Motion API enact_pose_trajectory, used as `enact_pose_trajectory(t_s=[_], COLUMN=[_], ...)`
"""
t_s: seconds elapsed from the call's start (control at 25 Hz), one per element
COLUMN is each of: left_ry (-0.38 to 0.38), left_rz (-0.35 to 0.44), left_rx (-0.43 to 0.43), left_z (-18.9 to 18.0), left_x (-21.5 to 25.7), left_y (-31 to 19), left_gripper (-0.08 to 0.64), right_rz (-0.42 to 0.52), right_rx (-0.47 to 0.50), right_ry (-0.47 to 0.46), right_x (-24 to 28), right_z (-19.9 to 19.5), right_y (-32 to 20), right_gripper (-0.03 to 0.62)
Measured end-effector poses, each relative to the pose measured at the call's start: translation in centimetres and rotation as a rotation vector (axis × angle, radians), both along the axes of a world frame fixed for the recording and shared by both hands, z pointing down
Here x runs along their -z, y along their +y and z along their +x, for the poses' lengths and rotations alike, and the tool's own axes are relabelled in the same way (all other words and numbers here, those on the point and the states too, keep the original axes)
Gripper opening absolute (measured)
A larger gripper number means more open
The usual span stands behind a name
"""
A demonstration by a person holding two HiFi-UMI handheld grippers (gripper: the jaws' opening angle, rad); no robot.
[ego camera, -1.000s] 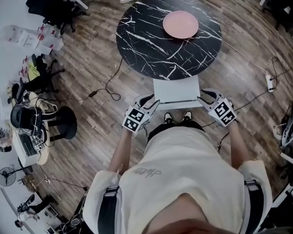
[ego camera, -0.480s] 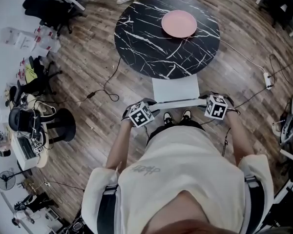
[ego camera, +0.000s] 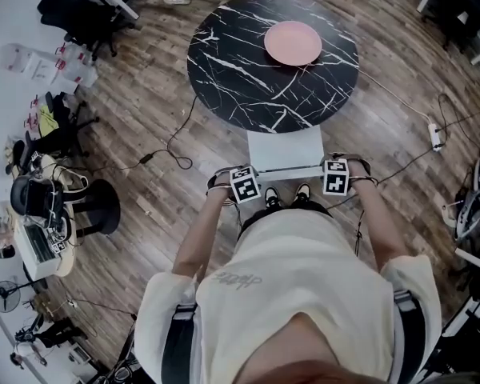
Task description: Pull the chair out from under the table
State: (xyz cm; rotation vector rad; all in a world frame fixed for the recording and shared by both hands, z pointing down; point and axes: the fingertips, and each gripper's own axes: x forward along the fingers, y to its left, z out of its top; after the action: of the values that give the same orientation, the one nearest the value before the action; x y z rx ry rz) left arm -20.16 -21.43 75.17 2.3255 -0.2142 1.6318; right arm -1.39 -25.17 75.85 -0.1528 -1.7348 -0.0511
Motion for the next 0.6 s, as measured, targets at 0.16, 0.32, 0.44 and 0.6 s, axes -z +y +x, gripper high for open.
enact_pose_trajectory(t_s=[0.16, 0.32, 0.44, 0.6], left_ry=[-0.019, -0.027, -0.022, -0.057], left_rz=[-0.001, -0.026, -0.031, -0.035], left_rx=[-0.004, 0.02, 0.035, 0.047], left_z=[0.2, 0.6, 0.8, 0.4], left_x=[-0.8, -2.2, -3.0, -3.4], left_y=[-0.1, -0.3, -0.6, -0.7], left_gripper=[0.147, 0.147, 0.147, 0.129], right_rz=[0.048, 0.024, 0.008, 0.008], right_rx=[0.071, 0.059, 0.057, 0.079], right_ry=[0.056, 0.047, 0.056, 0.078], right_x=[-1.3, -2.5, -3.4, -4.5], right_z=[0.4, 0.1, 0.2, 0.7], right_y=[-0.3, -0.4, -0.2, 0.0], right_gripper=[0.166, 0.157, 0.146, 0.126])
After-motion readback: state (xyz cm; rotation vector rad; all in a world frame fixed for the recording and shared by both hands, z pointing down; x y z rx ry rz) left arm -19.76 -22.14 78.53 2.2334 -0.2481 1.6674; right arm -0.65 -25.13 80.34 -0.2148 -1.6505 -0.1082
